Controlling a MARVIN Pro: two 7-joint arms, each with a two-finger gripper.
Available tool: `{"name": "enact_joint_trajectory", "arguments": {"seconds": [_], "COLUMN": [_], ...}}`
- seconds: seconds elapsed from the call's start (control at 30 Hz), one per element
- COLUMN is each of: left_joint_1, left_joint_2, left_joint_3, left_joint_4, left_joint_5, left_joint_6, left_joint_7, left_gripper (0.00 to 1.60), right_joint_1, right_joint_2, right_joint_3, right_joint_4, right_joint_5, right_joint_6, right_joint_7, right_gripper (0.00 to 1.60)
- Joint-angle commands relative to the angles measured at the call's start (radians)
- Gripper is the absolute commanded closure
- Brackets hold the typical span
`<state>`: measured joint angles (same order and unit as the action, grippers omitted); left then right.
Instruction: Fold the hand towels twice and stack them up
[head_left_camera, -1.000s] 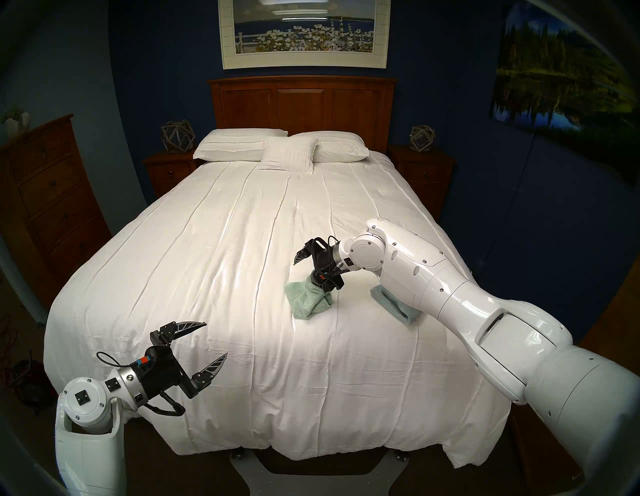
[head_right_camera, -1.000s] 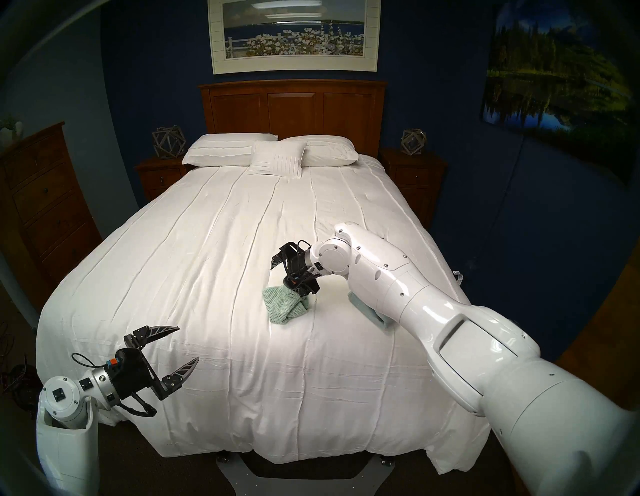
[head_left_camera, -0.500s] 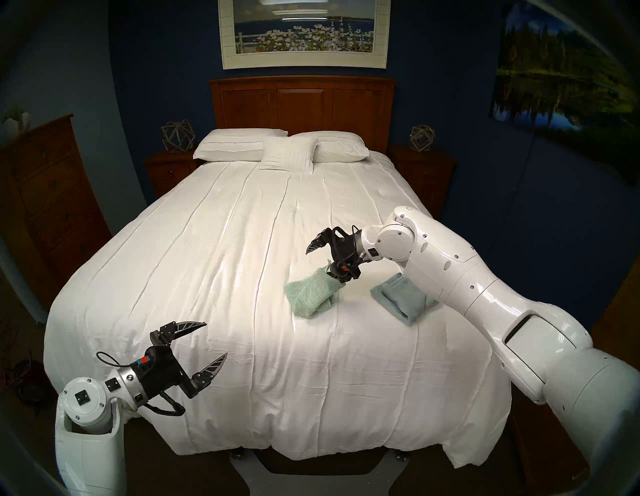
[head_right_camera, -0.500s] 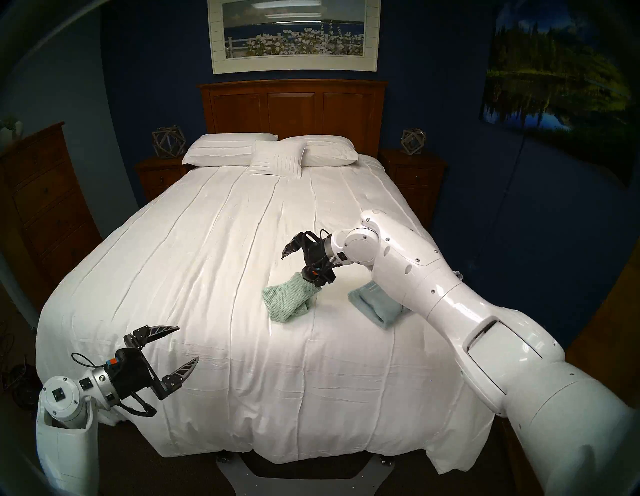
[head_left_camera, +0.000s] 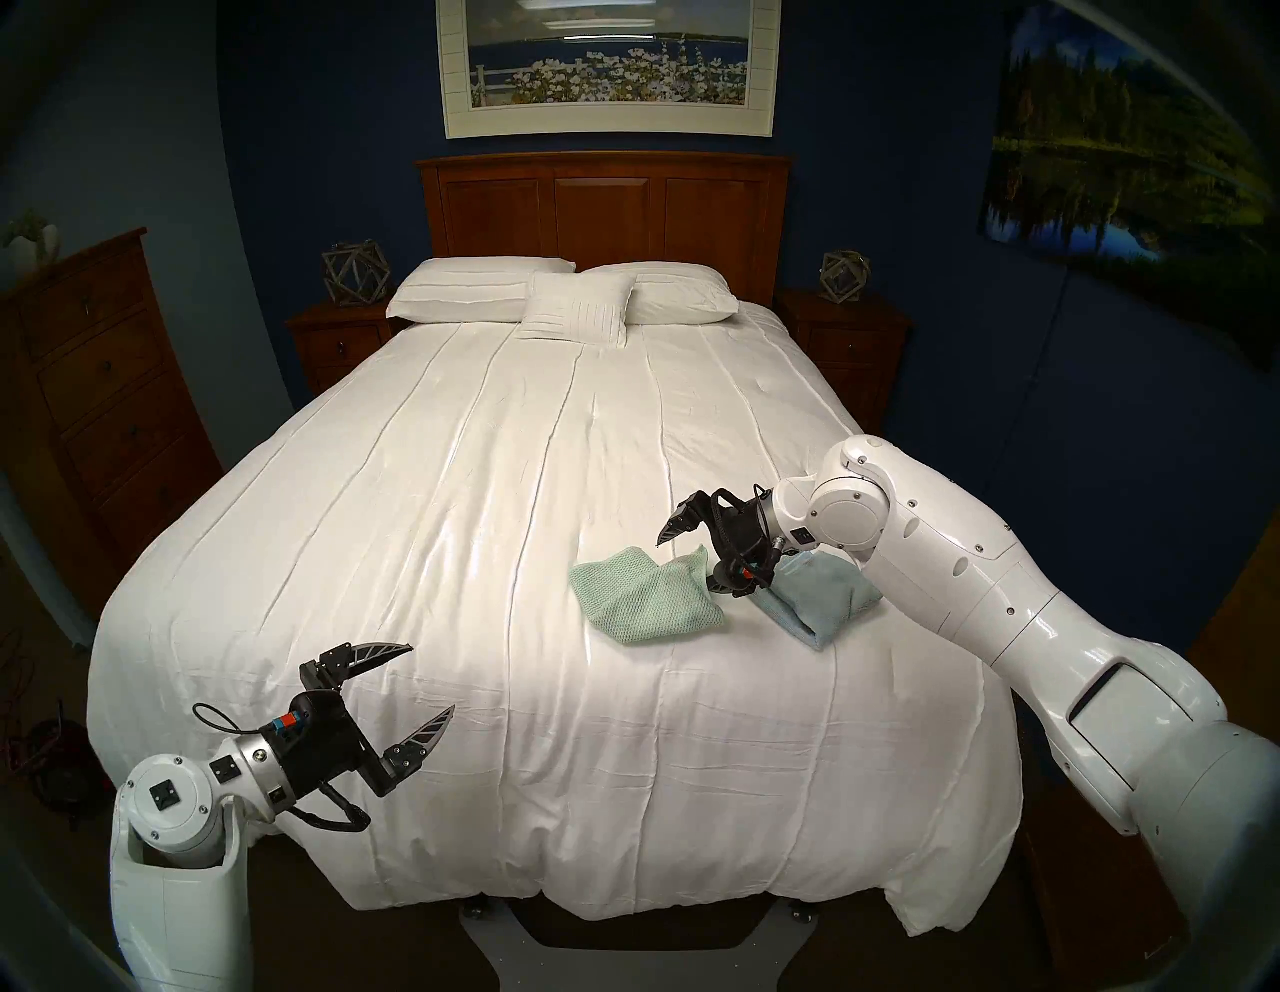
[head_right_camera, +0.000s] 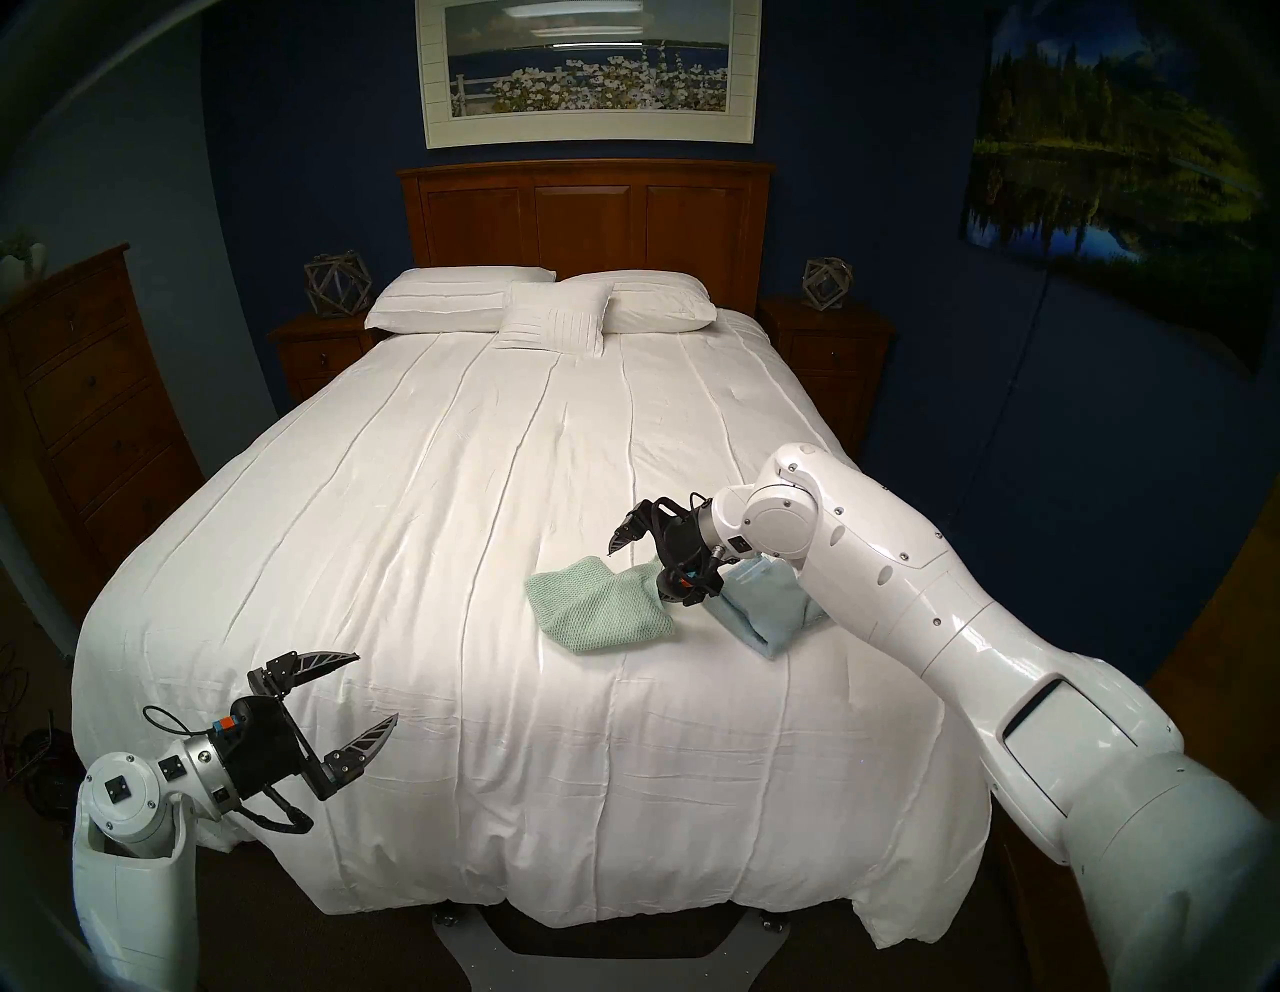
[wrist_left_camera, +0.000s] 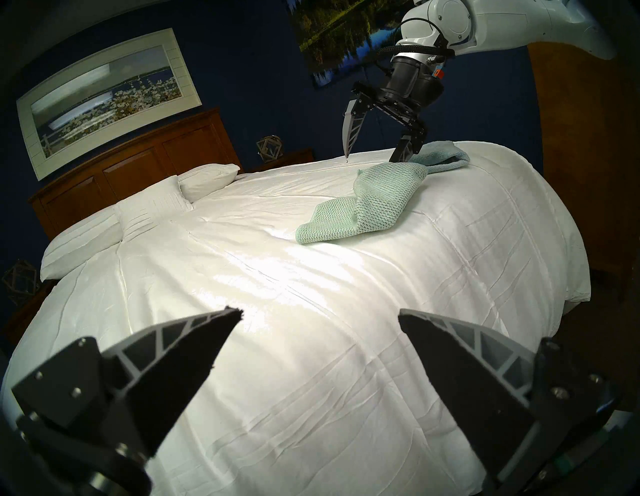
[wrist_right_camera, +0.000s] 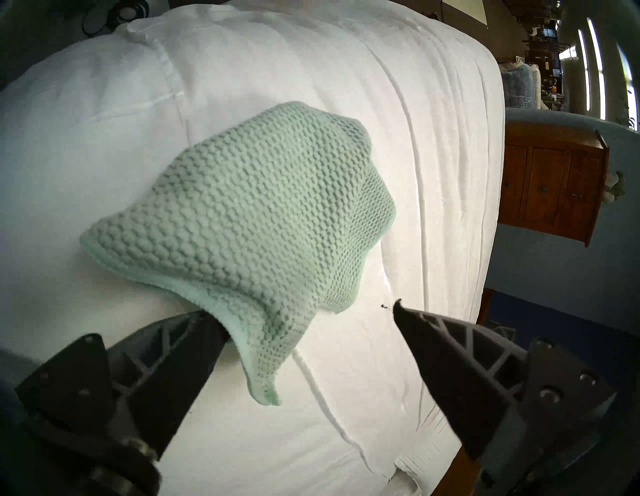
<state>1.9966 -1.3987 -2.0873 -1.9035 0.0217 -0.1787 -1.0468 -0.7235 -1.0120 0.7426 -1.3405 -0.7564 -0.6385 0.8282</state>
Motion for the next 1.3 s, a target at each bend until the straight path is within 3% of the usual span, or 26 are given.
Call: {"name": "enact_joint_trajectory", "arguments": {"seconds": [0.0,0.03,0.27,0.3,0.47,0.53,0.63,0.73,0.77,0.87,0.97,1.27], "left_joint_1": [-0.001,-0.001,-0.003,-0.003,-0.002,-0.004,-0.013,-0.023,-0.037,-0.049,-0.067,-0.147], "left_joint_2": [-0.001,-0.001,0.0,0.0,0.011,0.011,0.011,0.008,0.001,-0.005,-0.034,-0.084], "left_joint_3": [-0.001,-0.001,0.0,0.0,0.018,0.027,0.084,0.121,0.167,0.218,0.303,0.444], "left_joint_4": [-0.016,-0.015,-0.012,-0.012,-0.022,-0.026,-0.038,-0.047,-0.053,-0.062,-0.069,-0.029], "left_joint_5": [-0.006,-0.005,-0.004,-0.004,0.007,0.008,0.021,0.029,0.039,0.057,0.131,0.306], "left_joint_6": [-0.001,-0.002,-0.002,-0.002,-0.021,-0.025,-0.052,-0.064,-0.074,-0.088,-0.123,-0.162], "left_joint_7": [-0.002,-0.001,-0.001,-0.001,-0.015,-0.018,-0.04,-0.048,-0.055,-0.064,-0.07,-0.04], "left_gripper": [0.0,0.0,0.0,0.0,0.0,0.0,0.0,0.0,0.0,0.0,0.0,0.0], "right_joint_1": [0.003,-0.015,-0.12,-0.12,-0.181,-0.187,-0.225,-0.245,-0.272,-0.302,-0.342,-0.421], "right_joint_2": [0.088,0.131,0.199,0.199,0.267,0.295,0.335,0.357,0.386,0.41,0.437,0.454], "right_joint_3": [0.007,0.013,0.103,0.103,0.231,0.242,0.304,0.329,0.352,0.367,0.378,0.386], "right_joint_4": [-0.099,-0.14,-0.212,-0.212,-0.227,-0.244,-0.29,-0.313,-0.335,-0.348,-0.366,-0.436], "right_joint_5": [0.064,0.095,0.112,0.112,0.149,0.158,0.194,0.208,0.227,0.237,0.257,0.296], "right_joint_6": [-0.029,-0.048,-0.055,-0.055,-0.016,-0.012,-0.003,0.006,0.015,0.024,0.042,0.076], "right_joint_7": [0.096,0.114,0.24,0.24,0.264,0.259,0.251,0.25,0.247,0.249,0.243,0.218], "right_gripper": [0.0,0.0,0.0,0.0,0.0,0.0,0.0,0.0,0.0,0.0,0.0,0.0]}}
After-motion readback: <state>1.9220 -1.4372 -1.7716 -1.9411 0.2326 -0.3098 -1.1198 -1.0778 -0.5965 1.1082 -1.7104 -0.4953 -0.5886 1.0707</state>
